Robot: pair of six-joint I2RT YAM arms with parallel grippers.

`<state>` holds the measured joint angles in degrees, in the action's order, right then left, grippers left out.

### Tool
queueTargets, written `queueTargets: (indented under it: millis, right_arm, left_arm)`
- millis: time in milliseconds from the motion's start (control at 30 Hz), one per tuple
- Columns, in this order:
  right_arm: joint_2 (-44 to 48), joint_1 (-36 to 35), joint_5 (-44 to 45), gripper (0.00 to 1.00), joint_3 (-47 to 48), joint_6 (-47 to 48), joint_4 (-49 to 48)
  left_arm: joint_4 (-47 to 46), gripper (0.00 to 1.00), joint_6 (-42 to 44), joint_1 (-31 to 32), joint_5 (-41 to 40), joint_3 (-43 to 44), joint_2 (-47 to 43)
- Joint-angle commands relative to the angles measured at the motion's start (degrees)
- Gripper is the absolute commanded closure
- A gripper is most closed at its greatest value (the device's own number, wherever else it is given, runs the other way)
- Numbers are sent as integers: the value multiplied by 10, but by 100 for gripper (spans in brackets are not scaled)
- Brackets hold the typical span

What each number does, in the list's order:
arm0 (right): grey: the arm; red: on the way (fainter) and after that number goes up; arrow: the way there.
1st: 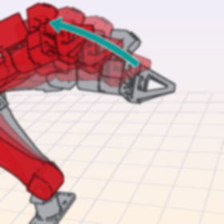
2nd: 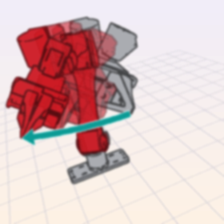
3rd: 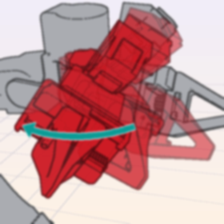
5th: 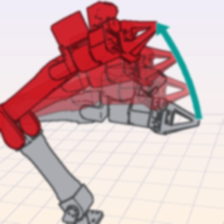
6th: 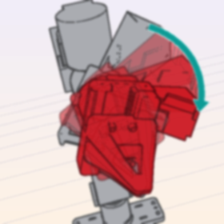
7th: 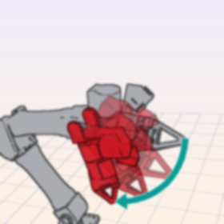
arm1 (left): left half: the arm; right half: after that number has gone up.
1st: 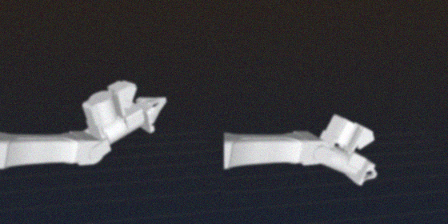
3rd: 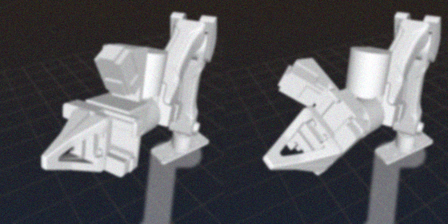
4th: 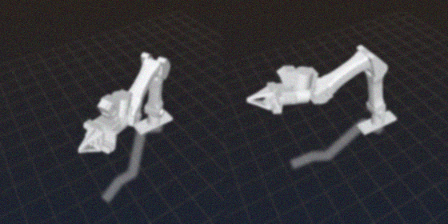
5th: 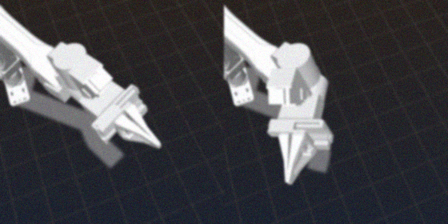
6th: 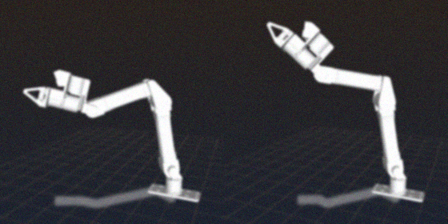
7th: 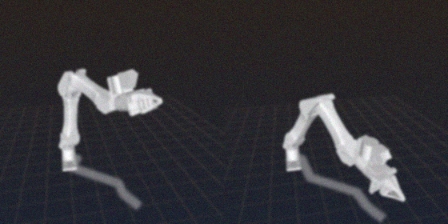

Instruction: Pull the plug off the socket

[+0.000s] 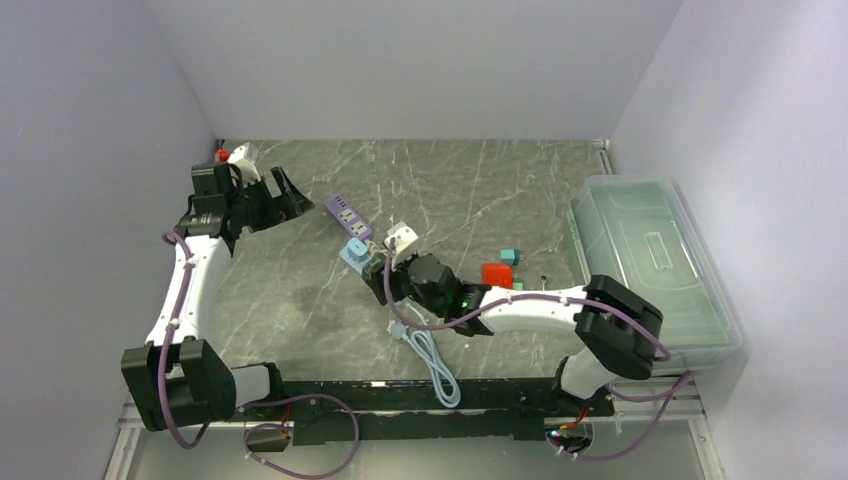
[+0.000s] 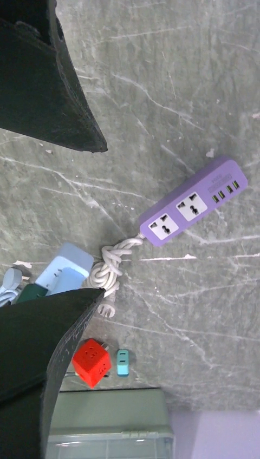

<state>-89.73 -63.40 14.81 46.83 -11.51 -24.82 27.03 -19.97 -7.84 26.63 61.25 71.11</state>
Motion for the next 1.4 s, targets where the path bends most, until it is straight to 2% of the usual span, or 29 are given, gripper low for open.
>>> queueTargets:
  millis: [0,67,167,233,300,400,667,900,1100,1367]
  right_arm:
    - [64,-2,61,100,-16,-22,-134]
    - [81,-2,80,100,-27,-20,-146]
    - [105,-2,104,100,-41,-19,-161]
    - [123,-2,113,100,-53,-24,-179]
    - [140,-2,118,100,-63,-35,-194]
    - [164,-2,124,100,-71,-51,-201]
    - [206,-2,127,100,-90,-68,-225]
    - [218,-2,117,100,-96,-65,-235]
    - [219,-2,99,100,-95,-64,-244]
    - [217,-3,85,100,-94,-64,-249]
  left_arm:
    - [-41,1,21,0,75,1,-19]
    - [-50,1,19,0,113,1,-16]
    - [-113,1,0,6,198,-19,-22]
    - [-130,1,-1,28,248,-23,-16]
    - [-112,2,16,58,261,-13,-7]
    - [-138,3,4,92,299,-18,0]
    - [-196,3,-36,129,360,-37,14]
    - [-205,21,-46,159,374,-38,32]
    - [-255,29,-91,174,399,-50,55]
    - [-228,43,-75,194,391,-42,67]
